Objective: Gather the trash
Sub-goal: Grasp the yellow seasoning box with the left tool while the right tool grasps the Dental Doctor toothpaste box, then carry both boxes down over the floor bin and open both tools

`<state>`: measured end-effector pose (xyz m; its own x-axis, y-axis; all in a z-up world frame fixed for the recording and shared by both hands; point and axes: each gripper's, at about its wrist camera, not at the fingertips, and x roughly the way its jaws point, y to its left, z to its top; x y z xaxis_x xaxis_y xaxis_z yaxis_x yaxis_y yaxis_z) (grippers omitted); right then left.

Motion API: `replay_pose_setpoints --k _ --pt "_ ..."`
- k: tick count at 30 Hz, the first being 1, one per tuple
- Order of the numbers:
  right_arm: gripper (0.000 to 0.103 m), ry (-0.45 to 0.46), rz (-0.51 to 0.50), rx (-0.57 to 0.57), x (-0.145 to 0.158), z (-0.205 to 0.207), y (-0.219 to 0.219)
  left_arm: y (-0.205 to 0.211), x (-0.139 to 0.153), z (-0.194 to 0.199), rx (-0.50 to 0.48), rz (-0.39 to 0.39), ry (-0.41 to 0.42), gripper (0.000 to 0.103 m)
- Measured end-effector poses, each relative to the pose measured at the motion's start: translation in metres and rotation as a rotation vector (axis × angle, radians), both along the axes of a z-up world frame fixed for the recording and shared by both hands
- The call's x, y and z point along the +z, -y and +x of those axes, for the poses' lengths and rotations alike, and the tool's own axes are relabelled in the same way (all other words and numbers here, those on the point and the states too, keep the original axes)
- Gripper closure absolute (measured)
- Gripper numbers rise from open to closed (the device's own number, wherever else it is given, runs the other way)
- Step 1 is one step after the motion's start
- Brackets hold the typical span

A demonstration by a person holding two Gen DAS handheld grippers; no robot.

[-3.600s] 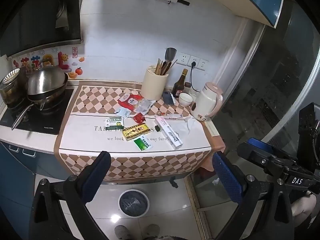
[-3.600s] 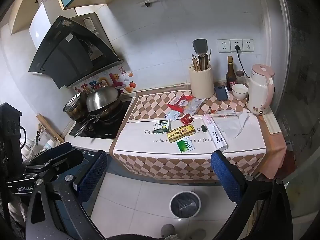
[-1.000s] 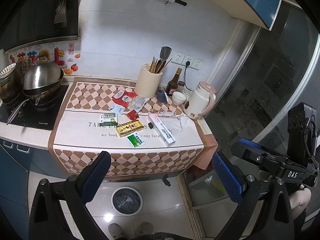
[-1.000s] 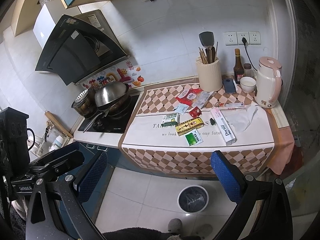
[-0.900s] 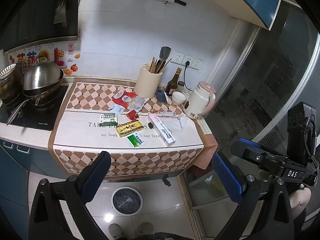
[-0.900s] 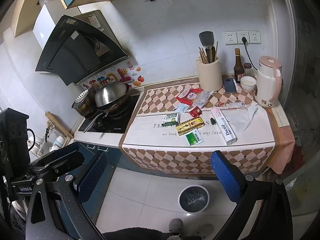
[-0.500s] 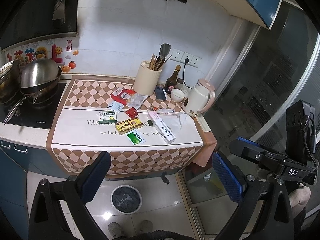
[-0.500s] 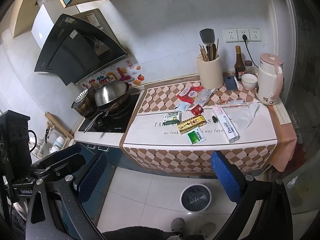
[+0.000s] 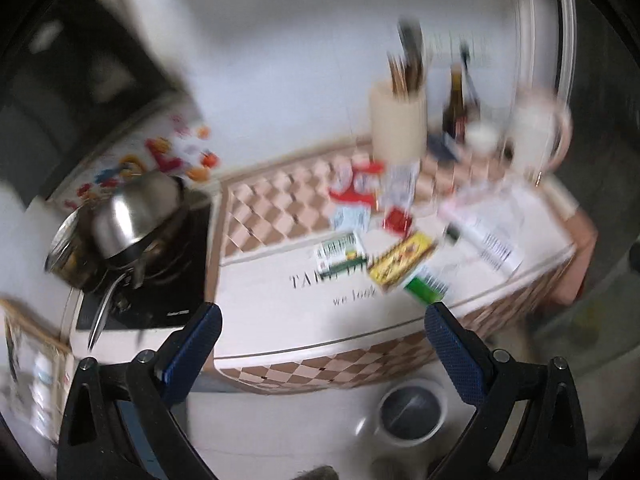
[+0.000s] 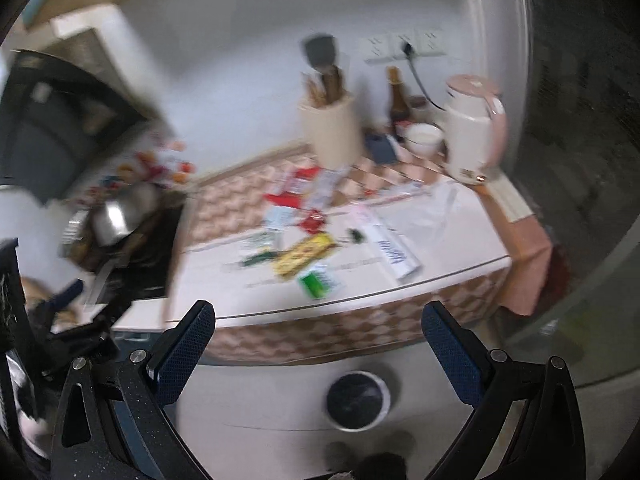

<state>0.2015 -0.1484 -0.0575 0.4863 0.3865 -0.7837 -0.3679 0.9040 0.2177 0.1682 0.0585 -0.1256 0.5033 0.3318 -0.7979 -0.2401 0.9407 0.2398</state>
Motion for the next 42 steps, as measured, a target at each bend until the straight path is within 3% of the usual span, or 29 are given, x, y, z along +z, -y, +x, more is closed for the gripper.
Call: replay_pose_setpoints --k 4,6,8,12,17,20,23,28,36,42 --pt "0.002 -0.109 -0.087 -0.026 -0.068 0.087 -0.007 0.004 -0.078 0.079 -0.111 0.038 -0.207 0.000" --pt "0.019 -0.157 -0.125 -0.028 -0.105 0.130 -0.012 0.009 -0.116 0.115 -0.161 0.036 -0.302 0.000" --pt "0.027 -0.198 -0.186 -0.015 -0.145 0.174 -0.020 0.014 -0.145 0.140 -0.203 0.049 -0.373 0.001" --pt "0.027 -0.288 -0.253 0.028 -0.210 0.232 -0.035 0.023 -0.208 0.197 -0.277 0.051 -0.503 0.003" --pt "0.027 -0.349 -0.307 0.094 -0.271 0.277 -0.057 0.024 -0.253 0.233 -0.317 0.046 -0.589 0.004" --pt "0.027 -0.375 -0.334 0.132 -0.292 0.290 -0.066 0.015 -0.246 0.248 -0.299 -0.095 -0.558 0.038" --pt "0.045 -0.401 -0.308 0.156 -0.306 0.297 -0.072 0.004 -0.237 0.250 -0.236 -0.144 -0.527 0.041" --pt "0.047 -0.376 -0.227 0.143 -0.296 0.291 -0.068 -0.015 -0.204 0.231 -0.110 -0.133 -0.442 0.043" --pt "0.048 -0.355 -0.021 0.065 -0.251 0.257 -0.042 -0.019 -0.117 0.158 0.053 -0.192 -0.181 0.044" --pt "0.048 -0.341 0.058 0.056 -0.230 0.180 -0.025 -0.016 -0.113 0.071 0.152 -0.278 -0.101 0.044"
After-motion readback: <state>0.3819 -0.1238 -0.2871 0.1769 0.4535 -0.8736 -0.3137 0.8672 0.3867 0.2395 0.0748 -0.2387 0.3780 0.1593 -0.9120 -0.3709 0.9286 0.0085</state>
